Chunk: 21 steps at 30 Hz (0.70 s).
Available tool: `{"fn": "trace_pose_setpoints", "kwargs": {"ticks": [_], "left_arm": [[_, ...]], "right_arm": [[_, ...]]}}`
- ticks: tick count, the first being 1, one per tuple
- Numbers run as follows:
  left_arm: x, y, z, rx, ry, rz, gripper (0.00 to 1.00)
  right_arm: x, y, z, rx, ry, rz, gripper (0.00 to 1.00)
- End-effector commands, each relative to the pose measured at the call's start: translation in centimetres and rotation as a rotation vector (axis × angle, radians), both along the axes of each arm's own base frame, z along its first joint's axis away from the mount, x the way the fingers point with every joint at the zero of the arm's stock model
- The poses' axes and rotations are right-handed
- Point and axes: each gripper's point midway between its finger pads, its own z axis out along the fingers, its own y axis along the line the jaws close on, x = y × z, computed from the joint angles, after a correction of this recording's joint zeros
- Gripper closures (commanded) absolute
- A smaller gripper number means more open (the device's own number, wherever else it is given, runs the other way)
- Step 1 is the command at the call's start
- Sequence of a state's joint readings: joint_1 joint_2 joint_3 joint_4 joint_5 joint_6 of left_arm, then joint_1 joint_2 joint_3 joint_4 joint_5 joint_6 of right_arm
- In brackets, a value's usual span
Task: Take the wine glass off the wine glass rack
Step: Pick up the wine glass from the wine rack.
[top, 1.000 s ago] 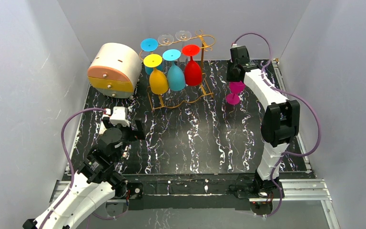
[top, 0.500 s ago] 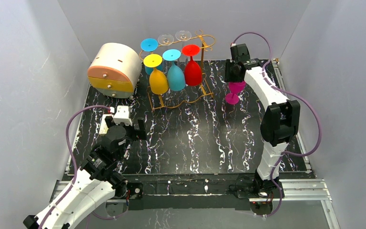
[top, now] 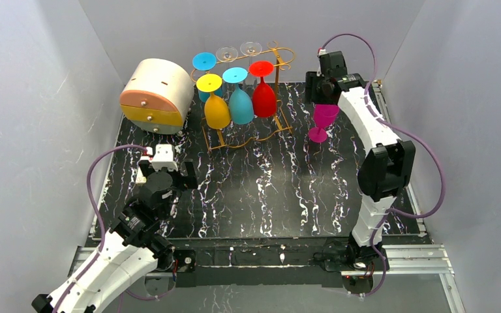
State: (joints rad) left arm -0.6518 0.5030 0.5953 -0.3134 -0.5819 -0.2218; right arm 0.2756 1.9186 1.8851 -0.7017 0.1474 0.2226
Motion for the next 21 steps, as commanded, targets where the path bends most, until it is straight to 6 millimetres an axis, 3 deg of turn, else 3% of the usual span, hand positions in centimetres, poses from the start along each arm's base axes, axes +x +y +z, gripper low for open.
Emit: {"fn": "trace_pose_setpoints", "kwargs": {"ticks": [1, 4, 10, 15, 21], "left_arm": [[0.7, 2.0, 0.5, 0.013, -0.04, 0.135, 0.02], [0.9, 3.0, -0.1, 0.054, -0.03, 0.198, 0.02], [0.9, 4.6, -1.0, 0.114, -0.017, 0.294, 0.02], [0.6, 5.2, -1.2, 0.139, -0.013, 0.322, 0.02], [0.4, 6.0, -0.9, 0.14, -0.036, 0.364, 0.02]], "right_arm": [[-0.6, 0.7, 6.0, 0.077, -0.127, 0.056, 0.33], [-1.6, 2.5, 6.8, 0.154, -0.131, 0.148, 0.32], [-3.4, 3.2, 8.0, 0.215, -0.133, 0.181, 0.32], [-5.2, 5.4, 8.5, 0.395, -0.151, 0.216, 0.31], [-6.6, 8.3, 11.3, 0.598, -0.152, 0.297, 0.3]]}}
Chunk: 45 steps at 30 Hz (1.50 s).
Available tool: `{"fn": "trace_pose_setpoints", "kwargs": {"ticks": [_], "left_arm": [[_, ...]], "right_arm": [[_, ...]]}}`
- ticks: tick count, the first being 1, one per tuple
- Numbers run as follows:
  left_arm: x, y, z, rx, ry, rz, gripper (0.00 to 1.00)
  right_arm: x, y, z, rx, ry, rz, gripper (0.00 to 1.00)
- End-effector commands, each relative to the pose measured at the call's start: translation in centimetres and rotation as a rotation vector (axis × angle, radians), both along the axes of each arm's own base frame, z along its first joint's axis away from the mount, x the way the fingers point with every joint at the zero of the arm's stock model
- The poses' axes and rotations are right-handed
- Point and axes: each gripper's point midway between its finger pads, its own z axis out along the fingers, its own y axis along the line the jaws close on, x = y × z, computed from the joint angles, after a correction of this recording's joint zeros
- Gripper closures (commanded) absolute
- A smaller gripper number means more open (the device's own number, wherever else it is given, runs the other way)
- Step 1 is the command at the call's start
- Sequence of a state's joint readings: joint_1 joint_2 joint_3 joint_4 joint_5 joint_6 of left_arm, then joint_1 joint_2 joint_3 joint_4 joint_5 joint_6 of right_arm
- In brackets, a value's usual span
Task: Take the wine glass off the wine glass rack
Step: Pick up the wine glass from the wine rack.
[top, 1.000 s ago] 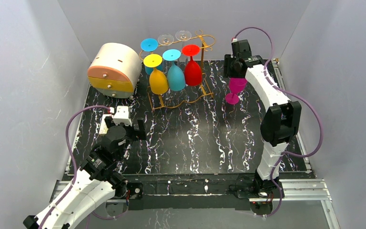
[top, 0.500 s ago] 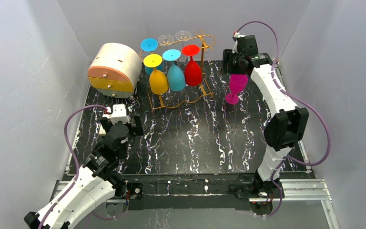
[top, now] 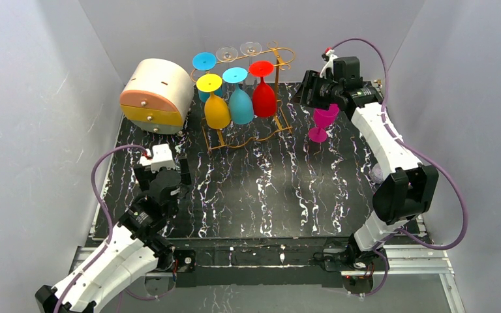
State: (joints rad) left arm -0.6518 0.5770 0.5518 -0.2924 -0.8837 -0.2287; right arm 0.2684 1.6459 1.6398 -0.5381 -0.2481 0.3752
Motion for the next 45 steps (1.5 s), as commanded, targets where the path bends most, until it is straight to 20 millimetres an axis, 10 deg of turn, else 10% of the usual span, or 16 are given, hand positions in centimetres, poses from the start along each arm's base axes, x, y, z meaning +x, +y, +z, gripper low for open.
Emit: {"fn": "trace_pose_setpoints", "kwargs": {"ticks": [1, 22, 33, 45], "left_arm": [[-0.2, 1.4, 0.6, 0.006, -0.048, 0.082, 0.02], [-2.0, 1.7, 3.4, -0.198, -0.144, 0.079, 0.02], [-1.9, 1.3, 2.1, -0.108, 0.003, 0.078, 0.02], [-2.0, 1.4, 1.9, -0.121, 0.005, 0.086, 0.02]], "right_arm": [[-0.7, 3.2, 5.4, 0.228, -0.085, 0.114, 0.3], [-8.4, 5.6, 9.5, 0.719, 0.115, 0.169, 0.32], [-4.4, 8.6, 13.6, 0.852, 0.033, 0.014, 0.4], [1.3, 8.3, 13.4, 0.841, -0.019, -0.196, 0.49]]}}
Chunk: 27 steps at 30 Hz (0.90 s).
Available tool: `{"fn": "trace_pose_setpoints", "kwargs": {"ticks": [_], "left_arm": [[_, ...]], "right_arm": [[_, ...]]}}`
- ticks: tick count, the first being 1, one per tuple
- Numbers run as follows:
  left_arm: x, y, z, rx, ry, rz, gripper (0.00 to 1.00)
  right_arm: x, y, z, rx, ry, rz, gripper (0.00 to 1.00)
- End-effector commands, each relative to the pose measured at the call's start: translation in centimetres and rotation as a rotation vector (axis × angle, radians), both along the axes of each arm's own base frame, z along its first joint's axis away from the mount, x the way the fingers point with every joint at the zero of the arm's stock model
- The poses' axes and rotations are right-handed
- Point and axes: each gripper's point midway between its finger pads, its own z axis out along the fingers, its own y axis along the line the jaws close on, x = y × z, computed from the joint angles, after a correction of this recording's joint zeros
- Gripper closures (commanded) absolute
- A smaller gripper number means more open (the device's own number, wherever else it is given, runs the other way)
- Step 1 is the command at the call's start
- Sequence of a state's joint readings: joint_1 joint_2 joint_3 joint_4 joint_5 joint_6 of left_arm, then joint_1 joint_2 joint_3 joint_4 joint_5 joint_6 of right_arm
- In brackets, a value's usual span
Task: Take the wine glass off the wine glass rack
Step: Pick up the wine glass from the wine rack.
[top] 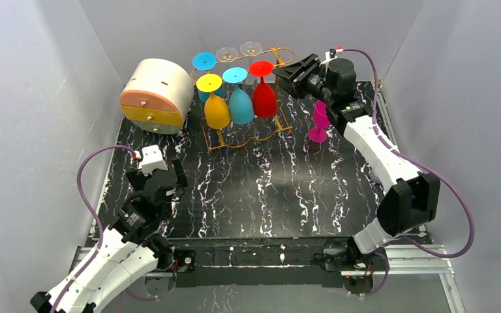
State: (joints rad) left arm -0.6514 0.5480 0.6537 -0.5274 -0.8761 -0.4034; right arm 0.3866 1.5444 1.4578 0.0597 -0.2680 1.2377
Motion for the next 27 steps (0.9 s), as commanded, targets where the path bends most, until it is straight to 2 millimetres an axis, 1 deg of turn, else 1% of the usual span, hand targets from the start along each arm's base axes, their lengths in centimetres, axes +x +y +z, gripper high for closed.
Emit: {"fn": "trace_pose_setpoints", "kwargs": {"ticks": [1, 2, 6, 9, 13, 15, 18, 21, 25, 27], "left_arm": [[-0.1, 0.6, 1.0, -0.022, -0.031, 0.039, 0.02], [-0.1, 0.5, 1.0, -0.022, -0.032, 0.039, 0.02], [-0.1, 0.5, 1.0, -0.019, -0.028, 0.035, 0.02], [0.0, 0.3, 0.8, -0.019, -0.02, 0.027, 0.02], [0.1, 0.1, 0.6, -0.016, -0.009, 0.027, 0.02], [0.2, -0.1, 0.4, -0.017, -0.002, 0.02, 0.02], [0.4, -0.5, 0.2, -0.009, 0.012, 0.002, 0.02], [0.6, -0.7, 0.0, 0.0, 0.029, -0.006, 0.02], [0.8, -1.0, -0.2, 0.004, 0.044, -0.018, 0.02], [0.8, -1.1, -0.2, 0.004, 0.046, -0.021, 0.02]], "right_arm": [[2.3, 0.2, 2.0, 0.038, -0.04, -0.054, 0.5], [2.5, 0.5, 2.2, 0.038, -0.044, -0.041, 0.5], [3.3, 1.4, 1.8, 0.024, -0.043, -0.018, 0.55], [3.8, 1.3, 1.6, 0.007, -0.052, -0.041, 0.61], [4.1, 1.1, 1.8, -0.018, -0.072, -0.075, 0.66], [4.1, 1.0, 1.9, -0.02, -0.076, -0.089, 0.66], [4.3, 1.1, 2.2, -0.02, -0.089, -0.105, 0.62], [4.6, 1.1, 2.2, -0.03, -0.086, -0.117, 0.63], [4.7, 1.3, 2.2, -0.046, -0.098, -0.115, 0.76], [4.8, 1.2, 2.4, -0.06, -0.103, -0.124, 0.79]]}}
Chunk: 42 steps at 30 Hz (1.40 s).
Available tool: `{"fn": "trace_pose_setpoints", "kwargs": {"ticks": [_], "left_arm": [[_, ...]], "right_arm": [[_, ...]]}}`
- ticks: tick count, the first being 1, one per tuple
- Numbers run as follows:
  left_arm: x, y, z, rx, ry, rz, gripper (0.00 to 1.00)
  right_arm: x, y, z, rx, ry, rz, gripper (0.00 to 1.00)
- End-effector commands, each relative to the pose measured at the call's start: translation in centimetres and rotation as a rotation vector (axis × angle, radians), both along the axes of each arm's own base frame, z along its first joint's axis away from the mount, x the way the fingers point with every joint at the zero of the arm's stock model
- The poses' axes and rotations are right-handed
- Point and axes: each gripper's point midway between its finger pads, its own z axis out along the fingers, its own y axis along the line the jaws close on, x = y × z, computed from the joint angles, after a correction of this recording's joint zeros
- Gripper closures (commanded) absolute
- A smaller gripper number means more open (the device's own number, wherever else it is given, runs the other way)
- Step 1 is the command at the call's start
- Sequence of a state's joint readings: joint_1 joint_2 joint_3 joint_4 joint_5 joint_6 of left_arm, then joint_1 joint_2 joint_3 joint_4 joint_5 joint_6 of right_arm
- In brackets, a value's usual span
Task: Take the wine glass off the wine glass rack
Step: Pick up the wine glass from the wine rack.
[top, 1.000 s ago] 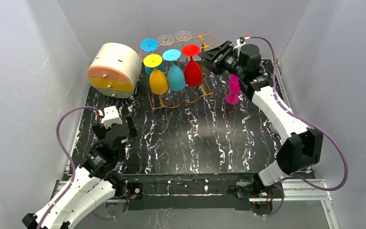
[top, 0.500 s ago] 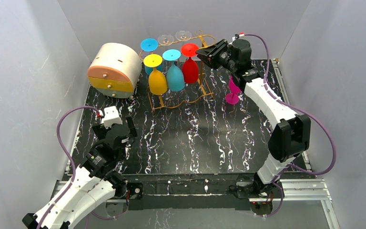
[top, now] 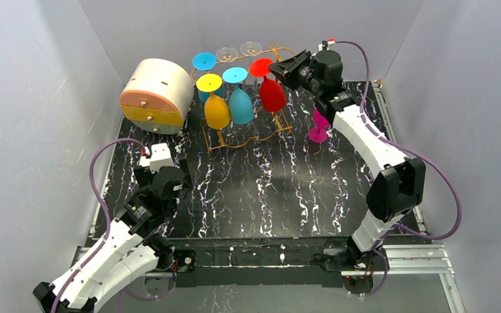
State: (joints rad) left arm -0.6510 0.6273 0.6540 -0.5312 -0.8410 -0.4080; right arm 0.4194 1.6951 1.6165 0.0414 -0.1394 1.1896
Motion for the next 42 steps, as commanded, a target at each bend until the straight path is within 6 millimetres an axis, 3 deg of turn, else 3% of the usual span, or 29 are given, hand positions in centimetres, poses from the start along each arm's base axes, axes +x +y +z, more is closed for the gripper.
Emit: {"fn": "trace_pose_setpoints", "kwargs": {"ticks": [1, 6, 13, 20, 31, 42], "left_arm": [[0.3, -0.2, 1.3, -0.025, -0.029, 0.007, 0.02], [0.4, -0.3, 1.3, -0.025, -0.026, 0.002, 0.02], [0.4, -0.3, 1.3, -0.027, -0.027, 0.0, 0.02], [0.5, -0.7, 1.2, -0.028, -0.018, -0.018, 0.02], [0.6, -1.5, 0.8, -0.035, 0.006, -0.061, 0.02], [0.7, -1.7, 1.0, -0.043, -0.003, -0.069, 0.02]], "right_arm": [[0.3, -0.2, 2.8, -0.015, -0.075, -0.035, 0.79], [0.5, 0.1, 2.6, -0.031, -0.067, -0.032, 0.83], [0.6, 0.6, 2.1, -0.061, -0.041, -0.029, 0.8], [0.3, 0.5, 2.4, -0.061, -0.03, -0.029, 0.98], [-1.1, -0.4, 5.2, 0.001, -0.065, -0.054, 0.99], [-3.2, -1.0, 5.5, 0.024, -0.059, -0.031, 0.99]]}}
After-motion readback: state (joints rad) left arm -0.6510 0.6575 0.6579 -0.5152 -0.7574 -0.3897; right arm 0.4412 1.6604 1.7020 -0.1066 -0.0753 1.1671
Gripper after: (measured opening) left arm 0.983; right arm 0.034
